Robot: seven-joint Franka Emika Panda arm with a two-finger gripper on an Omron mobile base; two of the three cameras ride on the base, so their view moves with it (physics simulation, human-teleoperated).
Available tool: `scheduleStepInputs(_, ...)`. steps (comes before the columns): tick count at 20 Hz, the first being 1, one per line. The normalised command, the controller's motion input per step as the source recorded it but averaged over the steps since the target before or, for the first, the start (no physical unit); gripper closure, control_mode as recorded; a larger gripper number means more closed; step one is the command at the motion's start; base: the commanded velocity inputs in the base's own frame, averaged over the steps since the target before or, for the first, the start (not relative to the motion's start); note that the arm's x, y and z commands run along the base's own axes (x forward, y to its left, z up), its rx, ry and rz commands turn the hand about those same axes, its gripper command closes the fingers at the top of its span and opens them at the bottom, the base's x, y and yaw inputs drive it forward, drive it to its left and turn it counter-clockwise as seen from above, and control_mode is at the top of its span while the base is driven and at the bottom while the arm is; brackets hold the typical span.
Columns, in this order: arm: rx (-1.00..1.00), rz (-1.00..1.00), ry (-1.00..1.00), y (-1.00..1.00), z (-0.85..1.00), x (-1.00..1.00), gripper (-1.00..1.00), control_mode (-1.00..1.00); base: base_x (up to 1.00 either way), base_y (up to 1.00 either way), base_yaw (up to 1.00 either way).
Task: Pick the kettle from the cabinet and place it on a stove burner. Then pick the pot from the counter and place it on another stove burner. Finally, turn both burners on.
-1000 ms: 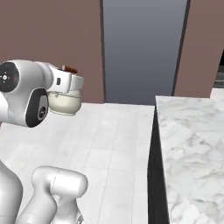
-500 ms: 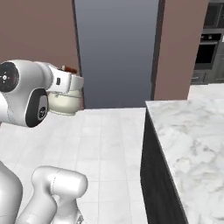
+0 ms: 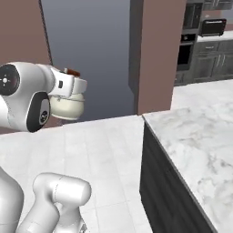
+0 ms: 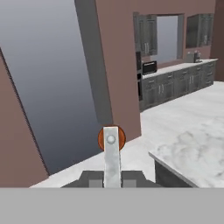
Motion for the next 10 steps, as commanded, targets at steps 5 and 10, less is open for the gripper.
scheduleStepInputs(5, 0.0, 0.0, 0.0, 0.0, 0.0, 0.0, 1.0, 1.0, 0.52, 0.66, -0.39)
scheduleStepInputs(10, 0.0, 0.0, 0.0, 0.0, 0.0, 0.0, 1.0, 1.0, 0.53, 0.68, -0.39)
